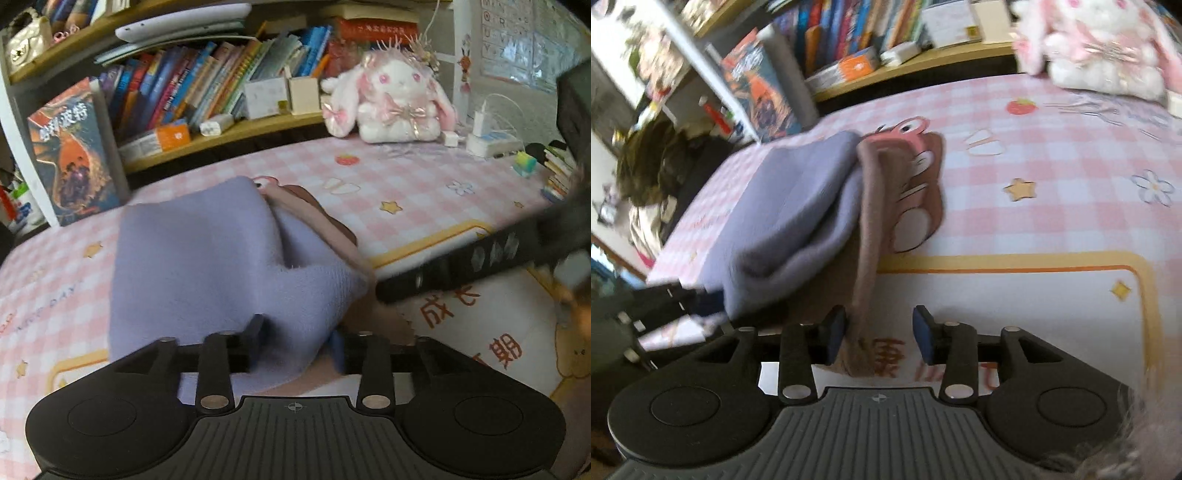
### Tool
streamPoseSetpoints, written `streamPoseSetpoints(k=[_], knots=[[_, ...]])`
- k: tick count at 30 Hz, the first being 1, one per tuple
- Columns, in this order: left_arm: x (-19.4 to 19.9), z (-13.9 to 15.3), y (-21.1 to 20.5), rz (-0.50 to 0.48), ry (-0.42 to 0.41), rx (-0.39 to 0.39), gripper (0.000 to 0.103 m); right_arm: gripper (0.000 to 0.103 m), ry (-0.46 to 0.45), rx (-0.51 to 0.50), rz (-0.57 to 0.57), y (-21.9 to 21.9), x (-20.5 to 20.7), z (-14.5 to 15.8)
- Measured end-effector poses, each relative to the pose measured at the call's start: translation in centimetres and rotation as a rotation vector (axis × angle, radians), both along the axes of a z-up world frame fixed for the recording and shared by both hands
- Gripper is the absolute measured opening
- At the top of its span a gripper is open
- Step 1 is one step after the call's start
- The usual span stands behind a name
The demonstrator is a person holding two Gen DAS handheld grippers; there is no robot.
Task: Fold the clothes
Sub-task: 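Grasp the lavender side with the left gripper and fold it over the mauve half, then open the left gripper and release the lavender half on the mauve half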
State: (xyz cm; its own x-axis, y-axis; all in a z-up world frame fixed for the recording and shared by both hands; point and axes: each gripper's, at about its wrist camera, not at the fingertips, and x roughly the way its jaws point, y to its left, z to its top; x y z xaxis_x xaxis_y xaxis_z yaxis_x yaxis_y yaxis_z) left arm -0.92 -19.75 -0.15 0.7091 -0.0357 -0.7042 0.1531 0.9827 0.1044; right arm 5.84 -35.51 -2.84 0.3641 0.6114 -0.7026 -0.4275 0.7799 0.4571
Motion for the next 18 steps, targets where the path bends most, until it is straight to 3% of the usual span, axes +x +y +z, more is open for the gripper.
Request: streamPoseSetpoints(k=[3, 8, 14, 17, 18], knots=[[-0.1, -0.2, -0.6, -0.02, 0.006, -0.009, 0.064, 0.048, 0.01, 0.062, -0.024, -1.3, 0.6, 0.8], [-1.6, 1.6, -0.3, -0.028, -0.022, -0.09, 0.064, 0.071, 0.081, 0.236, -0.028, -2.0, 1.8, 2.4], [-5.0, 5.3, 3.4, 0.017, -0.165, -0.275, 0.064, 0.076, 0.165, 0.298, 0.018, 0.1, 2.8, 2.7], [-5.1, 5.5, 5.8, 0.109, -0.197, -0.286, 0.061, 0.076, 0.231, 0.307, 0.023, 1.5, 3.2, 1.8], [-4.9, 5.3, 6.5, 0.144, -0.193, -0.28, 0.053, 0.076, 0.256, 0.309, 0.014, 1.7, 3.4, 1.3]])
